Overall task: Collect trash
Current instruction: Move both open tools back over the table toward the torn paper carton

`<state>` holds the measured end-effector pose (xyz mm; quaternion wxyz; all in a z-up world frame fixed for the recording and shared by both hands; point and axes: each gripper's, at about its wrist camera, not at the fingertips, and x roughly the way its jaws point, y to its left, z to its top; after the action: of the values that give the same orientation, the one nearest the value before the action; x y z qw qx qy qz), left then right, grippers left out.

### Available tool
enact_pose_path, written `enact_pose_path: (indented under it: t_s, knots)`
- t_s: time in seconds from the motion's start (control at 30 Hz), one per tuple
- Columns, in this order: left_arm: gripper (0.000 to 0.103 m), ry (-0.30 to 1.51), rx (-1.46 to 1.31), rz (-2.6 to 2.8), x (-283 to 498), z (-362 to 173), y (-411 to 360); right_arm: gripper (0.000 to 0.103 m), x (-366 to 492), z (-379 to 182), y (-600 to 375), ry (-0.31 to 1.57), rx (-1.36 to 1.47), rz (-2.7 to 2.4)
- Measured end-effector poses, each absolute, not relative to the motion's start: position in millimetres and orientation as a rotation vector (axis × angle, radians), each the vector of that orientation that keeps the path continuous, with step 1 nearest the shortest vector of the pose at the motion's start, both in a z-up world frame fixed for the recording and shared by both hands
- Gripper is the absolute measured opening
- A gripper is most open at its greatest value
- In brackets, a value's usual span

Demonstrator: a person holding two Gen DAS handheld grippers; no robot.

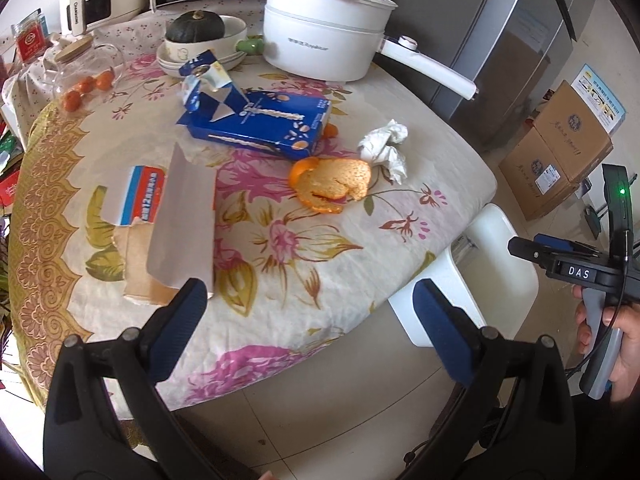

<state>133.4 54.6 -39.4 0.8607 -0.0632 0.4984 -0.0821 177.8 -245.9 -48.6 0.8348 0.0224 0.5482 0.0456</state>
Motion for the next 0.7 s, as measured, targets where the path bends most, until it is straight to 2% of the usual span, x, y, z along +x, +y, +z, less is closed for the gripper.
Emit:
enact_pose_path:
  t_s: [0.47, 0.7]
  knots:
    - [0.102, 1.100, -0.178, -0.055, 137, -54, 154, 0.085, 189, -55, -203, 1.169, 0.004, 0.147]
    - [0.102, 1.111, -0.223, -0.095, 157, -70, 151, 0.085, 202, -62, -187, 1.186, 0.001, 0.158]
